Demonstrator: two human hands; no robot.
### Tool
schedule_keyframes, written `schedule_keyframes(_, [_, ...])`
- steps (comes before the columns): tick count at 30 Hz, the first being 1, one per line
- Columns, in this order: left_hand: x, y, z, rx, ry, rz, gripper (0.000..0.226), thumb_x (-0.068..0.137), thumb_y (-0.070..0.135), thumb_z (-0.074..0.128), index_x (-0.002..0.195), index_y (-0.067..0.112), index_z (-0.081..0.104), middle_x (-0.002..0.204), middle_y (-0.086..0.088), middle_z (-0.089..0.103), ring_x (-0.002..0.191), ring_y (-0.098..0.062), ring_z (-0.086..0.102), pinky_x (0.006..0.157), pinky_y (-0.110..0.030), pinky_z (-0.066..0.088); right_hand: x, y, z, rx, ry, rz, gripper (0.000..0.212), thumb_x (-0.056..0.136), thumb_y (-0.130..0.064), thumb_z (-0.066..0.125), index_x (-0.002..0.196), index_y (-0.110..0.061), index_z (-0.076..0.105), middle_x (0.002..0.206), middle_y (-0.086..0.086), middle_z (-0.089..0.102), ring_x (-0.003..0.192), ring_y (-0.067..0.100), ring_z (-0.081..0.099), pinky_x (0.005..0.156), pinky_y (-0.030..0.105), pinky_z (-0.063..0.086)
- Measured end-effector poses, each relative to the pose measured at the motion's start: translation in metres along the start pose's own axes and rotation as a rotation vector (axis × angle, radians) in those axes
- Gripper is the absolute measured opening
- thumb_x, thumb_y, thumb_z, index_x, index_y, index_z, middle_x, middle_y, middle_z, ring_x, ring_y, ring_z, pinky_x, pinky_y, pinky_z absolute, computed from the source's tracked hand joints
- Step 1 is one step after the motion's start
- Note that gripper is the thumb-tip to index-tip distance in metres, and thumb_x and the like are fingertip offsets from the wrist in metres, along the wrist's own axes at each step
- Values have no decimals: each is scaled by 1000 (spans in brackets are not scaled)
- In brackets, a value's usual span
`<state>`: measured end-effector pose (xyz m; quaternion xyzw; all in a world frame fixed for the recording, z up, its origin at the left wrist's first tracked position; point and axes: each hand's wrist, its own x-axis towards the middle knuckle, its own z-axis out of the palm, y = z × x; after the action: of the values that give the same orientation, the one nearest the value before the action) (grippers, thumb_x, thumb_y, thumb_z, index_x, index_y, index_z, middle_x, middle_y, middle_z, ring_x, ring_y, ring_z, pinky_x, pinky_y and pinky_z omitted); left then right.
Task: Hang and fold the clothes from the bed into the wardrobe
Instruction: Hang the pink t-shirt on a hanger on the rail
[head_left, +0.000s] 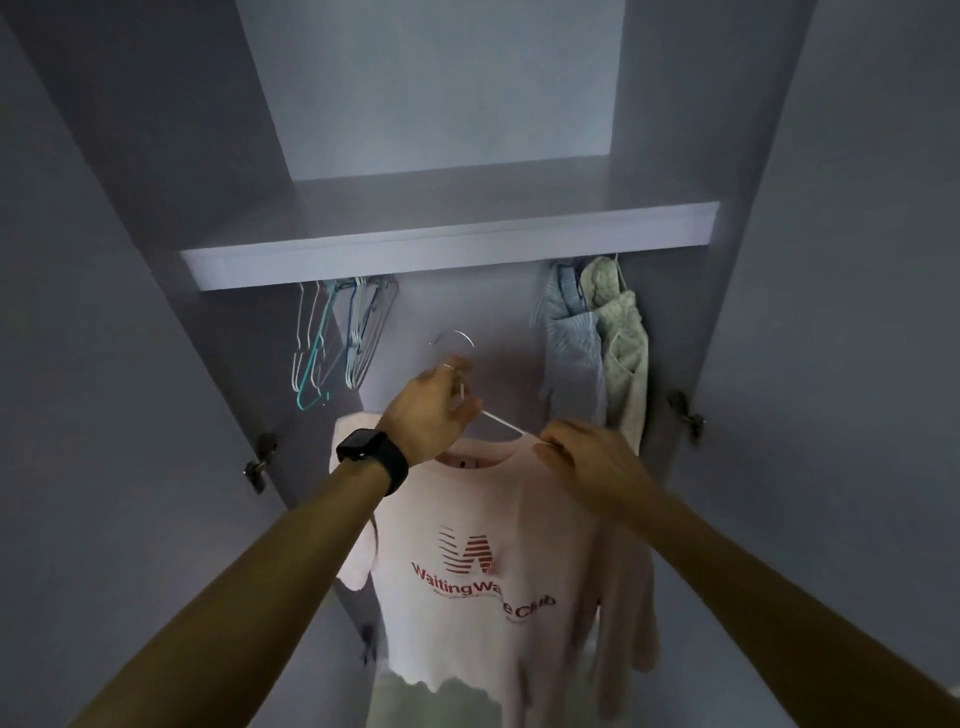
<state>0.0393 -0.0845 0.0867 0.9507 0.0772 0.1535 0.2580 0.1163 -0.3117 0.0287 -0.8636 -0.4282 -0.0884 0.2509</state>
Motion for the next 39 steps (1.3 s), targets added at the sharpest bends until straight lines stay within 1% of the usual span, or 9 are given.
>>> schedule_keyframes(2, [4,-20,-8,30,20,28,49,95,29,65,139,17,47,125,-3,62,115,-21,58,96,-35,50,6,-3,5,-44,9,56,25,104,-36,48,103,-17,63,102,0,64,90,23,60,74,33,40])
schedule_keyframes(6, [18,-58,-27,222,36,43,51,95,29,63,142,16,46,145,-6,46,132,-26,44,107,-38,41,20,-8,12,-21,41,167,23,103,-31,51,94,-14,63,94,3,64,84,25,61,67,32,37])
schedule_keyframes(10, [47,-71,-51,467,142,86,63,95,33,58,152,20,33,163,-10,15,149,-33,16,120,-50,15,49,-13,14,-21,32,277,24,103,-29,50,93,-11,60,94,8,63,86,27,58,69,33,39])
schedule_keyframes(15, [97,-64,-65,590,306,177,78,96,40,51,160,26,8,167,-7,-7,153,-32,-4,119,-57,-4,83,-8,23,-56,34,377,22,102,-29,49,93,-12,59,93,8,64,87,26,59,68,30,35])
schedule_keyframes(19, [133,-69,-50,599,342,168,81,99,49,39,157,34,-15,165,-5,-20,152,-33,-13,120,-62,-5,100,7,33,-47,47,457,20,103,-30,48,95,-13,57,97,9,63,90,30,62,74,35,47])
schedule_keyframes(22, [153,-81,-29,590,406,142,74,101,53,29,154,37,-20,163,-2,-29,150,-33,-22,118,-66,-2,115,29,44,-42,72,493,19,103,-29,47,96,-13,55,99,9,63,90,31,63,75,36,47])
schedule_keyframes(29, [188,-104,5,591,654,197,63,103,55,15,156,38,-13,164,0,-25,150,-29,-24,114,-70,-7,140,79,91,3,211,546,16,101,-32,51,91,-19,52,100,10,67,95,36,65,81,38,50])
schedule_keyframes(34, [199,-116,13,606,788,272,62,103,53,17,158,38,-8,166,-1,-16,153,-30,-14,115,-70,-5,156,107,118,3,280,557,18,100,-31,53,99,-15,60,102,12,70,100,36,65,77,34,47])
schedule_keyframes(39, [207,-124,16,628,894,321,63,102,54,18,158,38,-3,167,0,-12,153,-28,-12,114,-69,-5,205,120,103,-43,393,566,26,101,-34,51,109,-12,63,114,15,69,112,36,62,87,36,46])
